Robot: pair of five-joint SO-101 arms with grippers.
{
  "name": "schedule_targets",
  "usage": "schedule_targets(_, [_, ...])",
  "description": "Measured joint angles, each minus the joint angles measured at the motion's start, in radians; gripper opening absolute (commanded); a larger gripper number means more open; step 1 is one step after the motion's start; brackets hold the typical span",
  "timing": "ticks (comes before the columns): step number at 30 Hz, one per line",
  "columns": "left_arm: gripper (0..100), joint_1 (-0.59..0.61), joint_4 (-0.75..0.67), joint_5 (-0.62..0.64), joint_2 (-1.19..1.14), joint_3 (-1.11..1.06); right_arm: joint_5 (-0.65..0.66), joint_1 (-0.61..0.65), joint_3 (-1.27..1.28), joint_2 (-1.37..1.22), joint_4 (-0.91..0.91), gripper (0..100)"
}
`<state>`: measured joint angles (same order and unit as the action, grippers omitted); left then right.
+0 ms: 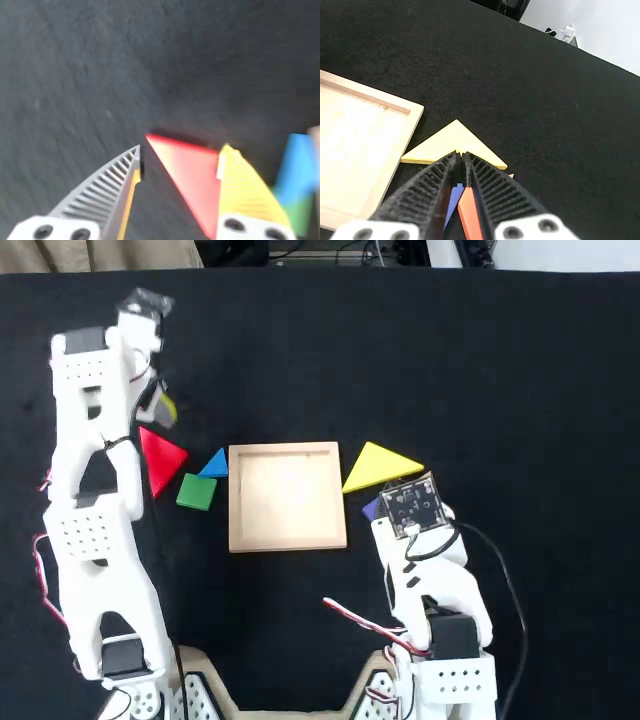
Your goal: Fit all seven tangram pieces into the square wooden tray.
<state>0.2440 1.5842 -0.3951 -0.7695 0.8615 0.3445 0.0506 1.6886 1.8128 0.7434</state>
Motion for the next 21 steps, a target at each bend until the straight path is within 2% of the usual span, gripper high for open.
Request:
schedule_targets(3, [31, -0.009, 0.132, 0.238, 0.005, 0.091, 0.000, 0.000, 0.000, 0.000, 0.000, 1.2])
schedule_targets(6, [31, 0.018, 0.157, 0.405, 0.009, 0.071, 0.000, 0.000, 0.000, 0.000, 0.000, 1.2])
schedule_targets(9, [31, 0.049, 0.160, 0.433, 0.009, -0.021, 0.000, 0.000, 0.000, 0.000, 0.000, 1.2])
schedule_targets(13, [31, 0.061, 0.160, 0.400, 0.008, -0.130, 0.000, 0.000, 0.000, 0.000, 0.000, 1.2])
schedule_targets(21, [31, 0.035, 0.130, 0.376, -0.040, -0.140, 0.000, 0.000, 0.000, 0.000, 0.000, 1.2])
